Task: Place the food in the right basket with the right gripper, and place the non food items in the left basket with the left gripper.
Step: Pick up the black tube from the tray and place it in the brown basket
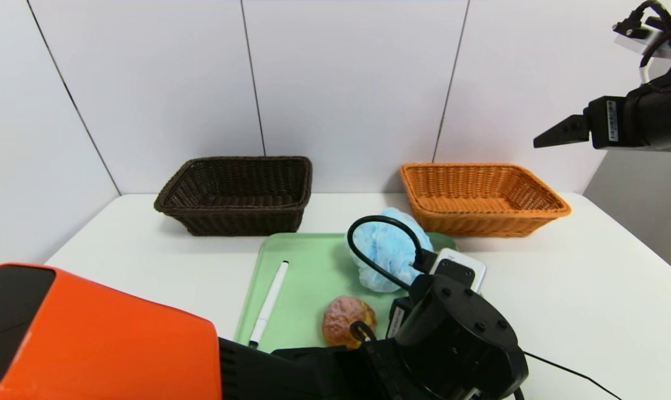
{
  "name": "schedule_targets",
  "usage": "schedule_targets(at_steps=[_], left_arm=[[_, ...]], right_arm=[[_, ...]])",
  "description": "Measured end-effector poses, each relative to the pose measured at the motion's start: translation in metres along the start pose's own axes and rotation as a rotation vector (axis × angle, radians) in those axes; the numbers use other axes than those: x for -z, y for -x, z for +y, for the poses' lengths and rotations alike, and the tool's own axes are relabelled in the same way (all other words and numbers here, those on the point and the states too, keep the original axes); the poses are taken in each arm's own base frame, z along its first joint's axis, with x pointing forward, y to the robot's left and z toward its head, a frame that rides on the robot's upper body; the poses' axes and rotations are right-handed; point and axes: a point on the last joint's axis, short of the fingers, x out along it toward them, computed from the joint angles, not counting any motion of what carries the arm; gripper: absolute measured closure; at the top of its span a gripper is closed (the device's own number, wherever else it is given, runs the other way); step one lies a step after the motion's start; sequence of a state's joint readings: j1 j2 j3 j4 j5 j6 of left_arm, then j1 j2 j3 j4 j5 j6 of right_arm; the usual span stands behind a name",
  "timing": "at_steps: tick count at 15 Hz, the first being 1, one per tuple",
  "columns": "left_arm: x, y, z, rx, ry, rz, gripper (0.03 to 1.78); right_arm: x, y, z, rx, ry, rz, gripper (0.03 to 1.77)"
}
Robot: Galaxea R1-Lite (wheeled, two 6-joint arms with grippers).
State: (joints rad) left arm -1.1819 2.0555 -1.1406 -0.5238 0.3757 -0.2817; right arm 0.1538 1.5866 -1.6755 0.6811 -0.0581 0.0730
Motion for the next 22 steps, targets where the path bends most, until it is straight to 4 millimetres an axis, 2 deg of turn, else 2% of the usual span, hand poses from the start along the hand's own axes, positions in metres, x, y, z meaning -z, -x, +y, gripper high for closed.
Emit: schedule_targets(at_steps=[4, 18, 22], left_arm=[[0.005, -0.006, 0.0, -0.024, -0.007, 0.007, 0.12], [0.002, -0.019, 0.001, -0.059, 0.009, -0.016, 0.12], [0.0, -0.022, 0.0, -0.055, 0.021, -0.038, 0.75]], right_arm=[[0.0, 0.003, 0.0, -0.003, 0.0, -0.004, 0.09], [0.001, 0.006, -0.001, -0.003, 0.0, -0.009, 0.09], [0.001, 0.005, -0.001, -0.003, 0.001, -0.007, 0.09]])
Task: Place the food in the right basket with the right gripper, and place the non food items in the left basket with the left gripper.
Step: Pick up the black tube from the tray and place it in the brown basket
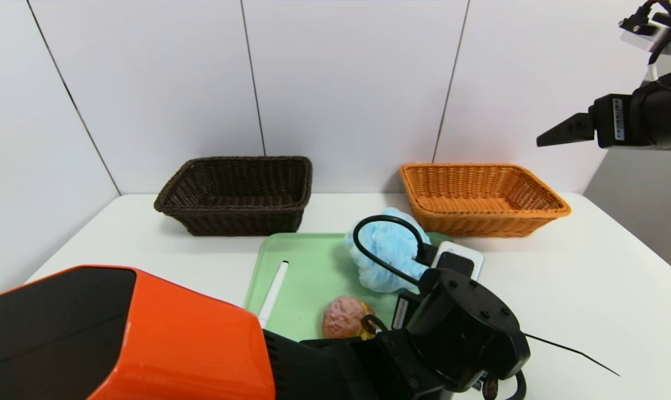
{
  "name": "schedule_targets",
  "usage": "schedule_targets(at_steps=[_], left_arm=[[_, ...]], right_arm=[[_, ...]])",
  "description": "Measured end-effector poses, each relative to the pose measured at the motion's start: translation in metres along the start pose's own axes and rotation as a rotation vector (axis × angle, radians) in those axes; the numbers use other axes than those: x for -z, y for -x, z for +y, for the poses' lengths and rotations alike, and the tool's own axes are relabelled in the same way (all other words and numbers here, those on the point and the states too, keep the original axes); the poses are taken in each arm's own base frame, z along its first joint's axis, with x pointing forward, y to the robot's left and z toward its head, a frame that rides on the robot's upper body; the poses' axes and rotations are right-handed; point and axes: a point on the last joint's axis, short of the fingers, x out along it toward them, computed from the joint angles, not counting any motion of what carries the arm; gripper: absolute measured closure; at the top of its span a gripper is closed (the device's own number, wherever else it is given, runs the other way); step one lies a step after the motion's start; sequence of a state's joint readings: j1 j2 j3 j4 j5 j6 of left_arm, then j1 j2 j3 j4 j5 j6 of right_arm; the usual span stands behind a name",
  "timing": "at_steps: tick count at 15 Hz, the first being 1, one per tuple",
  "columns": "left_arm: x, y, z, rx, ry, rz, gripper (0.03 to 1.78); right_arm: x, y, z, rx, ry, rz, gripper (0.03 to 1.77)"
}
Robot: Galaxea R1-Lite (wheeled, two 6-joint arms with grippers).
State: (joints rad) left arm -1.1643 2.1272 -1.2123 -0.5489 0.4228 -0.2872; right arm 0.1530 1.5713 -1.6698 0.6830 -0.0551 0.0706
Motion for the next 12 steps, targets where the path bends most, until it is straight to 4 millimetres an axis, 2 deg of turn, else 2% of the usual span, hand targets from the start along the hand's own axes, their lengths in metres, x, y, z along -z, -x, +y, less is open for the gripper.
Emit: schedule_targets(at_steps=[3, 4, 12], left_arm=[[-0.0008, -0.0009, -0.0004, 0.004, 0.003, -0.011, 1.05], [-0.0007, -0.0011, -0.0003, 0.004, 0.003, -0.012, 1.43], [-0.0058, 0.005, 0.001, 0.01, 0.007, -0.013, 1.46]], right_arm=[[0.0002, -0.0003, 0.0, -0.001, 0.001, 0.002, 0.09], [0.0007, -0.0008, 0.0, 0.0, 0.001, 0.004, 0.09], [0.0038, -0.0016, 0.001, -0.003, 0.003, 0.016, 0.09]])
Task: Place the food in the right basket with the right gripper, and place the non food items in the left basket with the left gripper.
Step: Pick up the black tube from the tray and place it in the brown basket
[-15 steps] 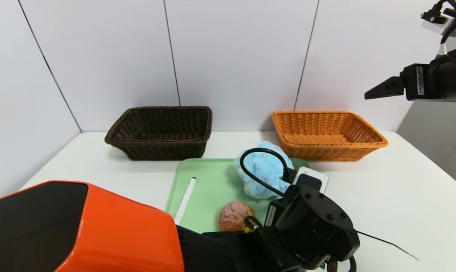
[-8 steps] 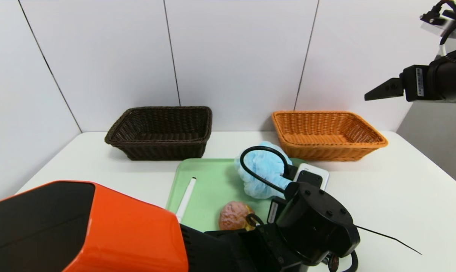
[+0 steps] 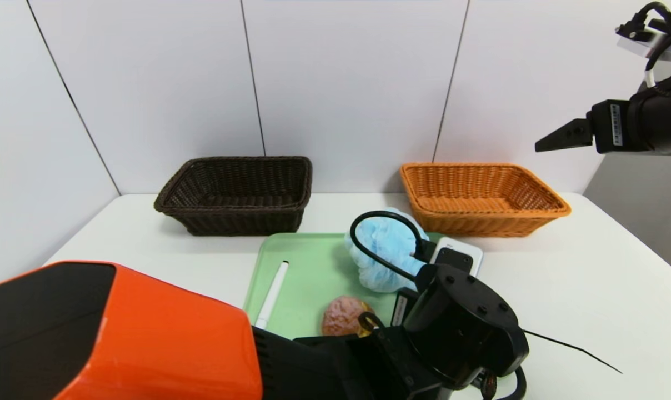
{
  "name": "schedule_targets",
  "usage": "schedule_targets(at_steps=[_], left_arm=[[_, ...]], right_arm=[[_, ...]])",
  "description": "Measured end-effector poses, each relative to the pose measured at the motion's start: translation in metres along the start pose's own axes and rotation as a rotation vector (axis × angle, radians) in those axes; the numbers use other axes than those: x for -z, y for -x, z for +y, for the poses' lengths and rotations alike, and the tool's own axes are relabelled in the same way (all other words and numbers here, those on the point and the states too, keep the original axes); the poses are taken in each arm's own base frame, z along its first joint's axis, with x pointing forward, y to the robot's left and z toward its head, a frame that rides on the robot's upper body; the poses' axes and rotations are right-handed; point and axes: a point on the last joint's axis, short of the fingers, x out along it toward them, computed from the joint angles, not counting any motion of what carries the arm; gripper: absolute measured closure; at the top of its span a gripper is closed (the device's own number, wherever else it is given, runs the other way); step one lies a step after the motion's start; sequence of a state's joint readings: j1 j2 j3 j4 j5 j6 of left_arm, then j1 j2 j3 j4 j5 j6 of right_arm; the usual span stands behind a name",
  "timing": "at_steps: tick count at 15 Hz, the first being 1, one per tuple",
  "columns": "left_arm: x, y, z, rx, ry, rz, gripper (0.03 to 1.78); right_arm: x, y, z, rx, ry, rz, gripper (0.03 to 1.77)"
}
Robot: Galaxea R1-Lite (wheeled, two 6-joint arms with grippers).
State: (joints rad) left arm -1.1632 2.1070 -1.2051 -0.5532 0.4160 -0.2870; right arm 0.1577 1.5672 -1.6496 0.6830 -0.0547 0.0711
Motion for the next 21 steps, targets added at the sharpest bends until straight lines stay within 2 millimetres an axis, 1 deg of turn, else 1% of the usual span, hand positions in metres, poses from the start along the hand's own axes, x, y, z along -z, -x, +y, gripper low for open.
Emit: schedule_targets(at_steps=[2, 5, 8, 10, 11, 13, 16, 18, 19, 21], left_arm=[[-0.01, 0.009, 0.0, 0.008, 0.001, -0.008, 1.46], [-0.042, 0.034, 0.002, 0.045, 0.026, -0.058, 1.46], [-0.083, 0.075, 0.009, 0.097, 0.06, -0.14, 1.46], [-0.108, 0.104, 0.025, 0.084, 0.072, -0.168, 1.46], [-0.121, 0.115, 0.041, 0.055, 0.076, -0.178, 1.46], [-0.142, 0.133, 0.085, -0.027, 0.074, -0.178, 1.46], [-0.168, 0.154, 0.149, -0.156, 0.091, -0.189, 1.46], [-0.179, 0.164, 0.189, -0.249, 0.11, -0.215, 1.46], [-0.181, 0.166, 0.207, -0.291, 0.121, -0.22, 1.46], [-0.18, 0.163, 0.245, -0.36, 0.147, -0.21, 1.46]], right_arm=[[0.001, 0.001, 0.0, 0.001, -0.001, 0.002, 0.09], [0.005, 0.003, -0.001, 0.001, -0.004, 0.009, 0.09], [0.006, 0.003, -0.001, 0.004, -0.007, 0.01, 0.09], [0.006, 0.004, -0.002, 0.006, -0.012, 0.007, 0.09], [0.006, 0.004, -0.002, 0.005, -0.014, 0.007, 0.09], [0.006, 0.004, -0.001, 0.003, -0.018, 0.007, 0.09], [0.005, 0.005, 0.0, 0.001, -0.017, 0.003, 0.09], [0.005, 0.004, 0.0, 0.001, -0.019, 0.004, 0.09], [0.005, 0.004, 0.0, 0.0, -0.024, 0.004, 0.09], [0.006, 0.005, -0.001, 0.004, -0.03, 0.005, 0.09]])
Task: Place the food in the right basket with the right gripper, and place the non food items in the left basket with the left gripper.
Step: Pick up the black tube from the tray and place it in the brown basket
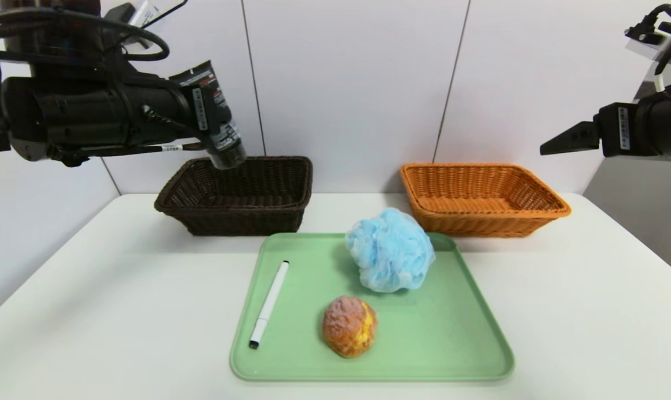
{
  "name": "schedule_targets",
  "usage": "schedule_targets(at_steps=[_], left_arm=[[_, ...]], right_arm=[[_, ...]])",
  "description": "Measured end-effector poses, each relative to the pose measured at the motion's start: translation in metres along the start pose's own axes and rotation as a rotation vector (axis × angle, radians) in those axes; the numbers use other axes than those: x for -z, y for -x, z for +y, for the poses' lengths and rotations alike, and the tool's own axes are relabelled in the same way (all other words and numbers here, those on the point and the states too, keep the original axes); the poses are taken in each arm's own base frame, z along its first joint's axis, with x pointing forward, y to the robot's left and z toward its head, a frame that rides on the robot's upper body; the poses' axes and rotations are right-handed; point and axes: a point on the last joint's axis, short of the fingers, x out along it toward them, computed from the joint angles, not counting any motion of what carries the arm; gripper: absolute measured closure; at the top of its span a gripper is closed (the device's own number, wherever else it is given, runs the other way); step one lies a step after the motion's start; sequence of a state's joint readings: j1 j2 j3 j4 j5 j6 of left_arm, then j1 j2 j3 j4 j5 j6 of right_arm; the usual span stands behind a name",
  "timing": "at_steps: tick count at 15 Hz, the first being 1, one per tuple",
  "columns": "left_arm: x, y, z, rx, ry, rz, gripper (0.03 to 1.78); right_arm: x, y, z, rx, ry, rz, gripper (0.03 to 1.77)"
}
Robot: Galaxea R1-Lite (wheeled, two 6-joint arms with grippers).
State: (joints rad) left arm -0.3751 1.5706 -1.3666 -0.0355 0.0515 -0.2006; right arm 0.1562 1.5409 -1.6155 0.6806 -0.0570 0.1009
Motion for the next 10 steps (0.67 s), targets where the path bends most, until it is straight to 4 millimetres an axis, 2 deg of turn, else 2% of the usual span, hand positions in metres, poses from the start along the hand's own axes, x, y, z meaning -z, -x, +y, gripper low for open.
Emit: schedule_targets(at_steps=[4, 10], left_arm=[[0.003, -0.044, 0.048, -0.1, 0.018, -0.01, 1.46], [0.033, -0.099, 0.103, -0.196, 0.014, 0.089, 1.46]], right_arm=[[0.0, 0.002, -0.001, -0.007, -0.002, -0.004, 0.09], [-0.002, 0.002, -0.005, 0.004, -0.01, -0.011, 0.09]])
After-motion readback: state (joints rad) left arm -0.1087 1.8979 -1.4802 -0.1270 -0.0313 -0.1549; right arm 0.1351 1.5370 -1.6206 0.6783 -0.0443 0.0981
